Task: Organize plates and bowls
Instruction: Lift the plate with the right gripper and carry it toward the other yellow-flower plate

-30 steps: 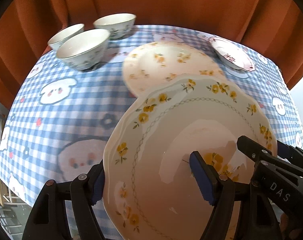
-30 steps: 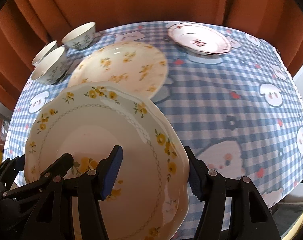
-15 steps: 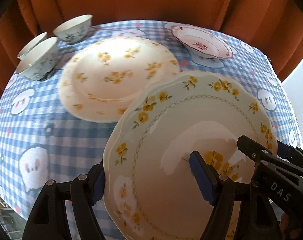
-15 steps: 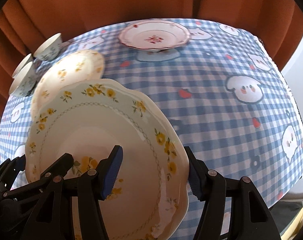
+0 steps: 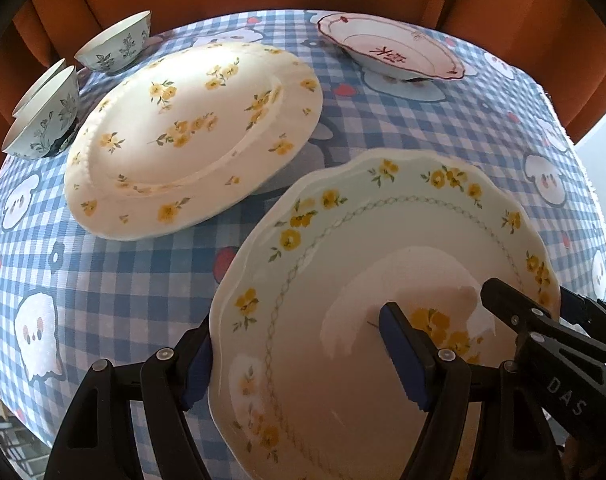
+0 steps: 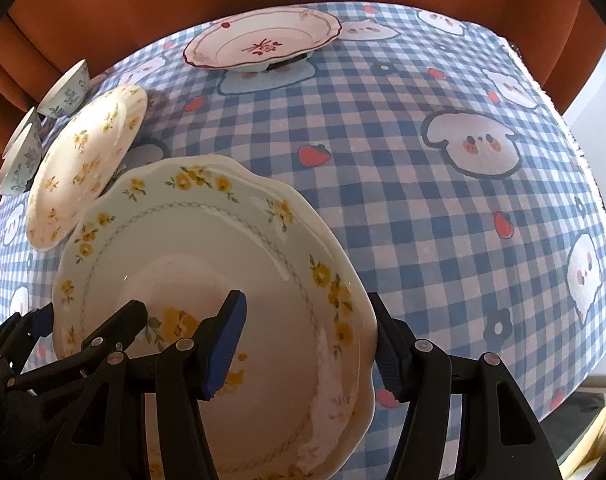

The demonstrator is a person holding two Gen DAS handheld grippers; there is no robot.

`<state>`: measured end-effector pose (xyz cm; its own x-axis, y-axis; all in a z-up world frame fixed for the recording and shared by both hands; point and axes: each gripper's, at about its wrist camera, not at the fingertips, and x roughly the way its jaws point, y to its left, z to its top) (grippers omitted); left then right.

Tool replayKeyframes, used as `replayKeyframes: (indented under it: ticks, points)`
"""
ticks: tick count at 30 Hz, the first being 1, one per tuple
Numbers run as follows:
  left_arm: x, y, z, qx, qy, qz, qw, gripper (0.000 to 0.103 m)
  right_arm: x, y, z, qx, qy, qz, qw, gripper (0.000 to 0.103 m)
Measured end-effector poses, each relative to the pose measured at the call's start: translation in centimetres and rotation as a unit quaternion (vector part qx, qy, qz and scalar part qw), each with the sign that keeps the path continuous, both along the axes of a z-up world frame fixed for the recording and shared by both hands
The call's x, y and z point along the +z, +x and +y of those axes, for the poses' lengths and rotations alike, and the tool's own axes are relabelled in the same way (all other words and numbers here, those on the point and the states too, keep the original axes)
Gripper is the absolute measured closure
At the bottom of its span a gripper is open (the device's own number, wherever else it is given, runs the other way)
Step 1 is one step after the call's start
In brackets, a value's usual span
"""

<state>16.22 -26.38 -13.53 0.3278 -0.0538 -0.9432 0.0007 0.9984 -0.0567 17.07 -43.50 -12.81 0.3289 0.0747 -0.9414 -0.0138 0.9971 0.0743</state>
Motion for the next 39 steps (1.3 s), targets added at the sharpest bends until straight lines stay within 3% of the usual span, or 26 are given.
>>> replayKeyframes:
  ticks: [20,25,39]
  points:
    - [0.1,0.2,-0.2,0.006,0.007,-0.005,0.9999,0.022,-0.1,0.6,-0.3,0.007,-0.003,0.000,1.000,0.039]
    - [1.1,-0.9,-0.1,-0.017,-0.003,-0.014,0.9998,0.015,1.1,-0.7,-0.5,-0.009,-0.016,-0.017,1.000,0.039]
    - [5.2,-1.2,3.8,-0.049,-0.010,-0.054,0.9973,0.008,5.3,-2.7,2.1,-0.054,-0.017,-0.064,0.996,0.032]
